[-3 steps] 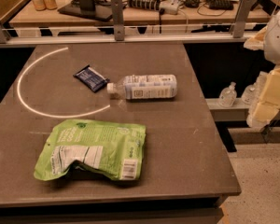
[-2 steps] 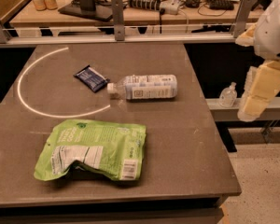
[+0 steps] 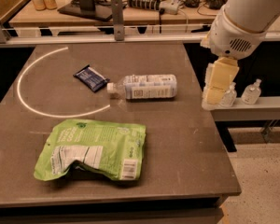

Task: Place blue plastic bottle upright

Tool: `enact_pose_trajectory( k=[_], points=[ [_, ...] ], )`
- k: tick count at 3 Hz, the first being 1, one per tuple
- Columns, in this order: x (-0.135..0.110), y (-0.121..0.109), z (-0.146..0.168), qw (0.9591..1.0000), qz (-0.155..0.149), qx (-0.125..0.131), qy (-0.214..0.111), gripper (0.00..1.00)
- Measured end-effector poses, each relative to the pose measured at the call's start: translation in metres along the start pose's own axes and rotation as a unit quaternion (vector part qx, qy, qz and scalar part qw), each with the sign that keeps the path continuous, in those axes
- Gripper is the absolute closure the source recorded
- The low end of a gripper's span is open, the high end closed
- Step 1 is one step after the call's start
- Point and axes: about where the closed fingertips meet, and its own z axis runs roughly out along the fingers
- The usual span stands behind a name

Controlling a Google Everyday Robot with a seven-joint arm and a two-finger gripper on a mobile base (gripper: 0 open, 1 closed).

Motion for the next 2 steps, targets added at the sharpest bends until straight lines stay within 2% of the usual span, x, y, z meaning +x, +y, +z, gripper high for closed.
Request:
enact_pose_trajectory(
  k=[2],
  points=[
    [-0.059, -0.012, 0.074, 0.9975, -0.051, -0.049, 0.003, 0.0]
  ],
)
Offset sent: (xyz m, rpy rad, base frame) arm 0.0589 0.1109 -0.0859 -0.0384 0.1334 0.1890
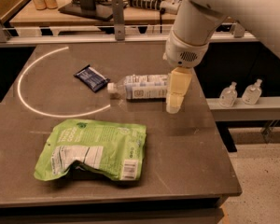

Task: Place blue plastic bottle upright

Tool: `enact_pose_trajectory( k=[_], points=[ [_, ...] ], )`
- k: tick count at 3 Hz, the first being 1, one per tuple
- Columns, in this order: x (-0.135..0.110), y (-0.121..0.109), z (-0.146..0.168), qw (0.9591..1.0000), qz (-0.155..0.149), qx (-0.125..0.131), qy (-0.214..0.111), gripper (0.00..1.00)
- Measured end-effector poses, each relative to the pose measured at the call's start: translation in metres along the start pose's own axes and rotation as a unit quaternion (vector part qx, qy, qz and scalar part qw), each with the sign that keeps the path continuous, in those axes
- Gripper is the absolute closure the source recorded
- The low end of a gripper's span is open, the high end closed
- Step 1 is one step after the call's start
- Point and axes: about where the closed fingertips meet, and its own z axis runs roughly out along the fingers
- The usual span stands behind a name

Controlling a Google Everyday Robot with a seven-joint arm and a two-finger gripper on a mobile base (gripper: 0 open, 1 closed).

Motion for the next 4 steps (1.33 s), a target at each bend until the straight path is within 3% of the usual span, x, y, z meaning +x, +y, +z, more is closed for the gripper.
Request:
enact_pose_trajectory(
  k=[1, 2, 3, 4],
  points=[
    [-0.038, -0.014, 0.028, 0.9994, -0.027, -0.02, 0.004, 0.0],
    [-0.059, -0.023, 0.04, 0.9988, -0.039, -0.027, 0.009, 0.0],
    [-0.074, -0.03, 0.049, 0.9983, -0.046, -0.031, 0.021, 0.18],
    [-0.08, -0.029, 0.06, 0.997, -0.055, -0.043, 0.034, 0.49]
  ],
)
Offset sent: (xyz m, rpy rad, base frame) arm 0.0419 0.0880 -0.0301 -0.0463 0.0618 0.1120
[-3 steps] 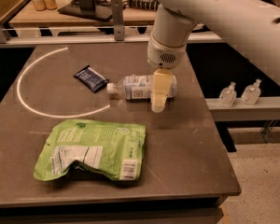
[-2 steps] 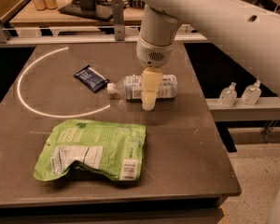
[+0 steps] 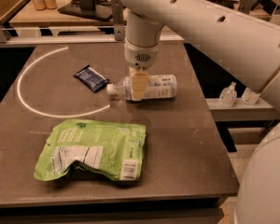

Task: Place blue plastic bottle upright

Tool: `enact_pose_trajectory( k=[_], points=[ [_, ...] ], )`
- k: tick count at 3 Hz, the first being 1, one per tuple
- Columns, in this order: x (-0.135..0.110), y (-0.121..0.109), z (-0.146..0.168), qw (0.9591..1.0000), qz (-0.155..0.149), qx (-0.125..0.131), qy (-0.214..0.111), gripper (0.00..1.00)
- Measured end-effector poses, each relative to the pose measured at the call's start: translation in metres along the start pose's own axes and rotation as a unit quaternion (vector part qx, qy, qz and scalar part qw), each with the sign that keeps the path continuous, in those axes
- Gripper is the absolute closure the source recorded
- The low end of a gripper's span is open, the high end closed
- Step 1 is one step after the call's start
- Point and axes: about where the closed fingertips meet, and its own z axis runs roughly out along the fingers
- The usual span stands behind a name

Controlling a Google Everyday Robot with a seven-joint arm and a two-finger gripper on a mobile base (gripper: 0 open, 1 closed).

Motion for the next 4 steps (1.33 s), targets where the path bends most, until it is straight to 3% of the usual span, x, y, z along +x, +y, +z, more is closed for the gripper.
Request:
enact_pose_trajectory(
  k=[1, 2, 3, 4],
  points=[
    [-0.004, 0.002, 0.001, 1.0, -0.005, -0.004, 0.001, 0.72],
    [-0.013, 0.0, -0.029, 0.9985, -0.005, 0.015, -0.052, 0.95],
    [-0.02, -0.004, -0.079, 0.987, -0.004, 0.037, -0.157, 1.0],
    [-0.014, -0.01, -0.117, 0.9649, 0.007, 0.051, -0.258, 1.0]
  ],
)
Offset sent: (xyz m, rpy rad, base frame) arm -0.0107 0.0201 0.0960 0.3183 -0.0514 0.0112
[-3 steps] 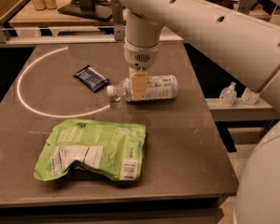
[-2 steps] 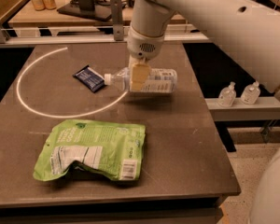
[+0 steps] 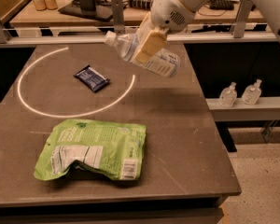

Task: Place blue plastic bottle upright

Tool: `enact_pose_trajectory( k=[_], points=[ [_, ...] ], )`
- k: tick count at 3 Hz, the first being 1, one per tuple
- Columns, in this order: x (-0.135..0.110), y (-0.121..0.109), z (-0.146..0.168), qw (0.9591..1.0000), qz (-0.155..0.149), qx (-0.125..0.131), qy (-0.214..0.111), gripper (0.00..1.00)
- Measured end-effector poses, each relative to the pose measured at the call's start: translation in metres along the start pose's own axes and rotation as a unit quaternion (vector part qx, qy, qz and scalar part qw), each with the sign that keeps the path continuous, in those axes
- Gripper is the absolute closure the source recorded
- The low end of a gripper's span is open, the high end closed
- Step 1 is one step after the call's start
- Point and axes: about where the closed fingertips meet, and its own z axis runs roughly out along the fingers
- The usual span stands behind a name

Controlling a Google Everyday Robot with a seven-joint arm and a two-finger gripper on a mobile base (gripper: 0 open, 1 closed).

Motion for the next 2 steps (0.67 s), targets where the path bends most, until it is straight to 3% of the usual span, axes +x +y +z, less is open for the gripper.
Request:
enact_pose_trajectory(
  k=[1, 2],
  points=[
    [0.0054, -0.0089, -0.0144, 0.9924, 0.025, -0.001, -0.12, 1.0],
    [0.0058, -0.0123, -0.019, 0.965, 0.026, -0.024, -0.26, 1.0]
  ],
)
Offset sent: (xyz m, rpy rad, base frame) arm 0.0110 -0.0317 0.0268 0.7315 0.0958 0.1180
